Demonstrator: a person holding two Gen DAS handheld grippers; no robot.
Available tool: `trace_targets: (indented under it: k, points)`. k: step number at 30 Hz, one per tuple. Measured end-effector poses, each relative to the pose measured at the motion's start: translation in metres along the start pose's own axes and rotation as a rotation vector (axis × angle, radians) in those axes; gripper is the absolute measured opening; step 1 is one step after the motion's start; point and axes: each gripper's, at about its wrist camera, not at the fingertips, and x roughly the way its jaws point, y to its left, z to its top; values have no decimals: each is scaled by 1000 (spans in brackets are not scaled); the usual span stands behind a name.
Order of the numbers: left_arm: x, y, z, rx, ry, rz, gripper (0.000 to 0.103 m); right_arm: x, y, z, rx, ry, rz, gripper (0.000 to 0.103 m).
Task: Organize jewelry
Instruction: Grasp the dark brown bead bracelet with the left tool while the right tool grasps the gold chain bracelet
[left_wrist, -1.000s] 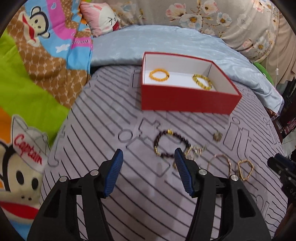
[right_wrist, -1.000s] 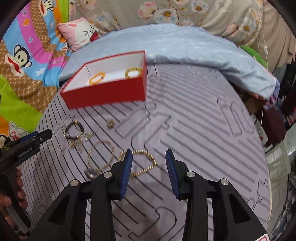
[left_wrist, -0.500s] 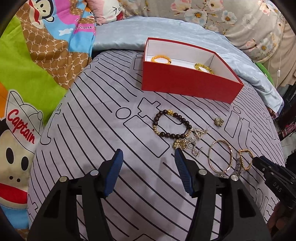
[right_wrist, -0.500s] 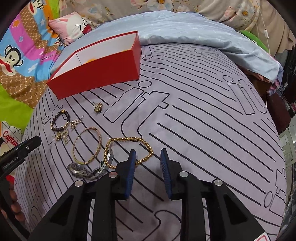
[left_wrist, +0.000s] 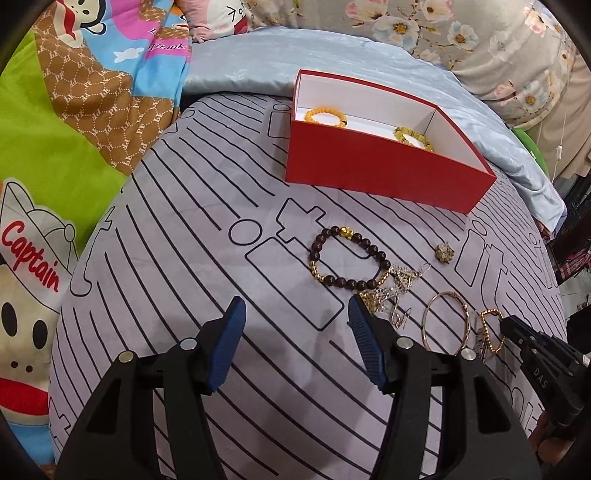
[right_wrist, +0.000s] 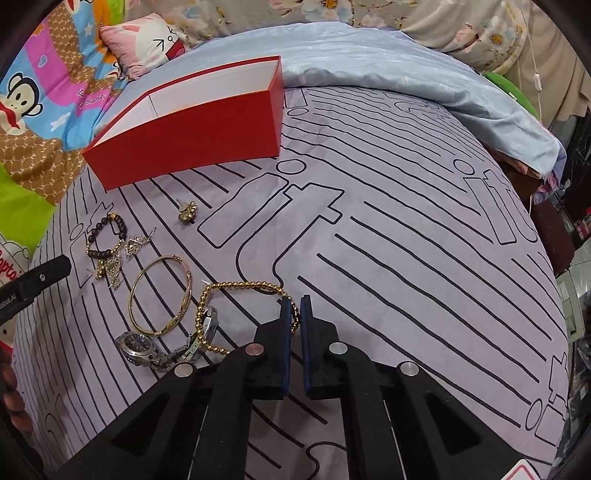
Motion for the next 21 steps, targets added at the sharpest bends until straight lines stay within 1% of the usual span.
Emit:
trace_targets:
  k: [4,9,12,14,18,21]
  points:
    - [4,-3,9,0,-2,-16,56,-4,-8,0,37,-3,15,4]
    - [19,-8,21,3,2,-15,55,-9,-11,3,52,-10,23,4]
    - [31,-8,25,3,14,-9,49,-10,-10,5,52,-11,30,4]
    - [38,-8,26,3,24,-10,41,-11,-9,6,51,-12,34,4]
    - [43,-10,28,29,9,9,37,-12,-8,8,53,-12,43,4]
    - [45,-12,28,44,2,19,28,-12,-7,10,54,-14,47,4]
